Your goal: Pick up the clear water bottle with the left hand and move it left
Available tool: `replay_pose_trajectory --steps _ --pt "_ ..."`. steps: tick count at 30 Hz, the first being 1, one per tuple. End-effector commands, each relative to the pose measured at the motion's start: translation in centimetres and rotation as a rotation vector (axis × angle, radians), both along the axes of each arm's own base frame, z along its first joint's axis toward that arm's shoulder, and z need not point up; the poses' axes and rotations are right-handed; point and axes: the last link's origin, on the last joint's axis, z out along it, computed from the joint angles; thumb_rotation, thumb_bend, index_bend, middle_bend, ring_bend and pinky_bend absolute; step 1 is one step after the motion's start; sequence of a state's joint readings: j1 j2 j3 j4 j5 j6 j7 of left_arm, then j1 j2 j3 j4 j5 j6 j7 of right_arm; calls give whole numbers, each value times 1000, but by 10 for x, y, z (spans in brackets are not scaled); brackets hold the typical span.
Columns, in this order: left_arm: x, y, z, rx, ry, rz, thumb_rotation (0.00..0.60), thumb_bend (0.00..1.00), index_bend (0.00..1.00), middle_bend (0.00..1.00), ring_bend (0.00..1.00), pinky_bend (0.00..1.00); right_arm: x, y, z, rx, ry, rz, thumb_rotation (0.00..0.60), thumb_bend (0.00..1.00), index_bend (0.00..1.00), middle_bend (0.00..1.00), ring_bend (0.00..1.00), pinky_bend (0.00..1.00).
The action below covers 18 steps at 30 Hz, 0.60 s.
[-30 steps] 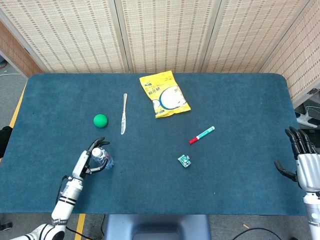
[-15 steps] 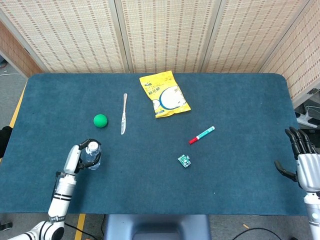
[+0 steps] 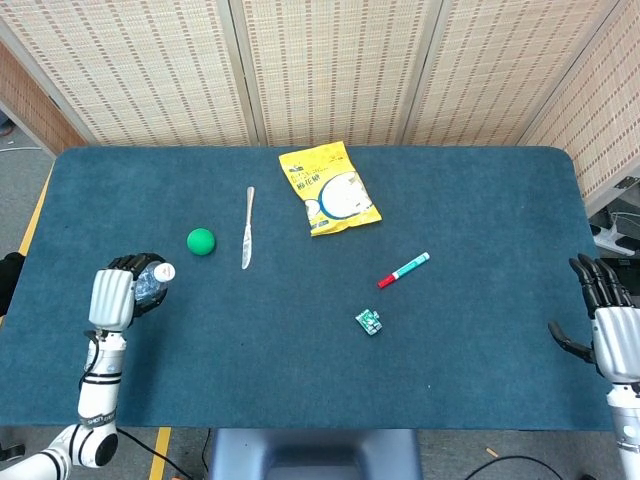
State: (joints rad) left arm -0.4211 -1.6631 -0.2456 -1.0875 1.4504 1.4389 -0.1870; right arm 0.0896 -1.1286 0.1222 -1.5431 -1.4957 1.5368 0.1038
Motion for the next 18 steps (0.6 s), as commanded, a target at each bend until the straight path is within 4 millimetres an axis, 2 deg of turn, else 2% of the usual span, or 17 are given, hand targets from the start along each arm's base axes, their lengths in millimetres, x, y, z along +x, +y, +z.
replay_pose_trajectory --steps 1,4,5,7,11,14,18 --pt "29 -5 15 -345 -1194 -34 600 604 600 677 571 686 0 0 0 0 0 -1 600 196 0 25 0 201" --pt "29 -6 17 -449 -1319 -10 600 629 603 680 570 688 0 0 0 2 0 -3 600 196 0 26 0 201" --pt "27 -6 18 -466 -1314 -5 600 629 604 680 570 688 0 0 0 3 1 -4 600 196 0 25 0 201" --pt "20 -5 15 -448 -1195 12 600 632 609 681 570 689 0 0 -1 7 1 -4 600 196 0 26 0 201" --pt "10 -1 5 -291 -895 34 600 640 626 684 574 691 0 1 -1 10 2 -3 600 196 0 25 0 201" --pt "0 5 -3 -115 -560 48 600 644 652 687 577 692 0 1 0 8 -1 -3 600 196 0 25 0 201" --pt "-13 10 -3 72 -99 25 600 645 682 687 577 692 0 2 1 1 -3 0 600 196 0 25 0 201"
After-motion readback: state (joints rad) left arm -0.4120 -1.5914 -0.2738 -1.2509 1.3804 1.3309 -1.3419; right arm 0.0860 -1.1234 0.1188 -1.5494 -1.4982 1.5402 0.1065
